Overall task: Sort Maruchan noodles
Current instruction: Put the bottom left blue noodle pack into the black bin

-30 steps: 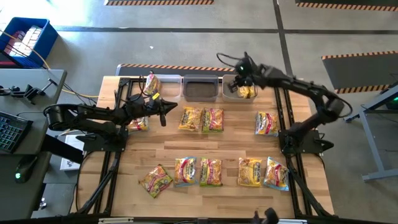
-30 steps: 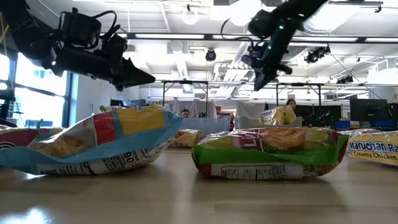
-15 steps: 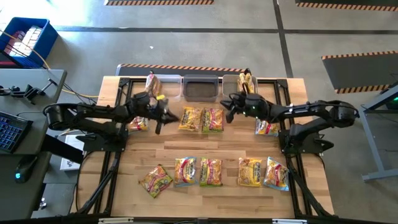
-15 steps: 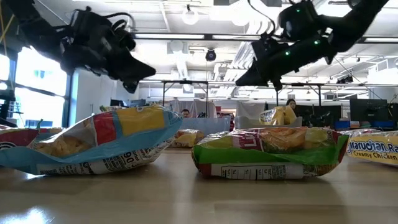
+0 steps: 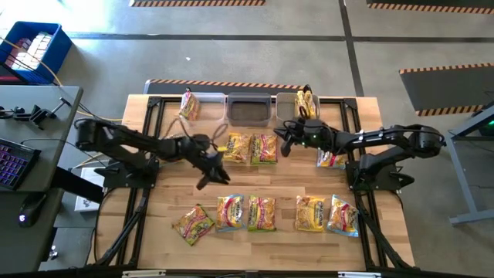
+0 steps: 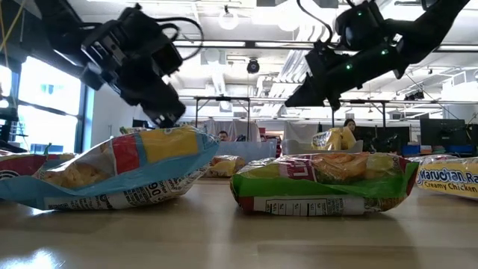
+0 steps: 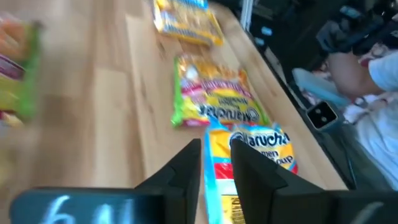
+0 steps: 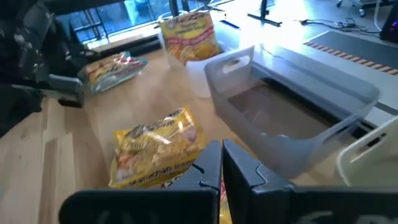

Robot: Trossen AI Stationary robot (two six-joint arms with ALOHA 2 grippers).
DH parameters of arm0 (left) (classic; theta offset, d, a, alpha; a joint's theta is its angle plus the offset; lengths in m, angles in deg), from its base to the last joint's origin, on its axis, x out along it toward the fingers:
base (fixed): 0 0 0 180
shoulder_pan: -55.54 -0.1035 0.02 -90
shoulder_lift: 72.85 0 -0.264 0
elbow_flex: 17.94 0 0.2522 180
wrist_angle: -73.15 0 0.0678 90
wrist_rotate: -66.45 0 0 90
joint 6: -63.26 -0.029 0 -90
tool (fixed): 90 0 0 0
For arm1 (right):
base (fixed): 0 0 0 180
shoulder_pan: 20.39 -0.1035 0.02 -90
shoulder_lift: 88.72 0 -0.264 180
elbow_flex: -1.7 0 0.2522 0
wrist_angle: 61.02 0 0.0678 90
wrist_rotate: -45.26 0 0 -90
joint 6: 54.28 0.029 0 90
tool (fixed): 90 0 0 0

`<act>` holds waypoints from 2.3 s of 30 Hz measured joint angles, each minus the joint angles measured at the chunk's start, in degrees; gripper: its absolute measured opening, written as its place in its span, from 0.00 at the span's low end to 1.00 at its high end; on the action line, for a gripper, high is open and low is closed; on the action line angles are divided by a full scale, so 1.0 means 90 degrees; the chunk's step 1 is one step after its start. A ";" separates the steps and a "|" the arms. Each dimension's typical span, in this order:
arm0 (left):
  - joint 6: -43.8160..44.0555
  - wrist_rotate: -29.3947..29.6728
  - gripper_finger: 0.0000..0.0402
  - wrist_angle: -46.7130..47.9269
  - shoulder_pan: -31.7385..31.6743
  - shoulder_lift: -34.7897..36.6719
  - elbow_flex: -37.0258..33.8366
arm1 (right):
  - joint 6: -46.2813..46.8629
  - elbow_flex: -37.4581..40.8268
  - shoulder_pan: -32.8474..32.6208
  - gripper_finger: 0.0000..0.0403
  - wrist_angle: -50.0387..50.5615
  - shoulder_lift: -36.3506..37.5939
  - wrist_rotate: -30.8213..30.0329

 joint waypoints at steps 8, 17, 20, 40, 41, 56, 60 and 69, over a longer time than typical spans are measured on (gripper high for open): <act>0.0046 -0.0277 0.33 0.0702 0.0703 -0.1178 0.0857 | -0.0291 0.0002 -0.0246 0.00 0.0093 -0.0049 -0.0168; 0.0059 -0.0357 0.43 0.0826 0.1012 -0.1859 0.1432 | -0.0319 0.0002 -0.0280 0.00 0.0099 -0.0049 -0.0350; 0.0105 -0.0357 0.45 0.0952 0.1007 -0.1881 0.1530 | -0.0281 0.0002 -0.0280 0.00 0.0099 -0.0049 -0.0350; -0.0122 0.0088 0.52 0.0928 0.1091 -0.2155 0.1787 | -0.0268 0.0002 -0.0280 0.00 0.0077 -0.0049 -0.0345; -0.0099 0.0092 0.52 0.0832 0.1109 -0.2237 0.1789 | -0.0268 0.0002 -0.0280 0.00 0.0077 -0.0049 -0.0345; -0.0171 -0.0381 0.49 0.0552 0.1138 -0.2819 0.2148 | -0.0301 0.0002 -0.0280 0.00 0.0070 -0.0047 -0.0340; -0.0226 -0.0545 0.38 0.0606 0.1138 -0.2825 0.2148 | -0.0312 0.0002 -0.0280 0.00 0.0070 -0.0049 -0.0340; -0.0102 -0.1195 0.02 0.0549 0.0679 -0.2825 0.2148 | -0.0313 0.0002 -0.0280 0.00 0.0072 -0.0047 -0.0340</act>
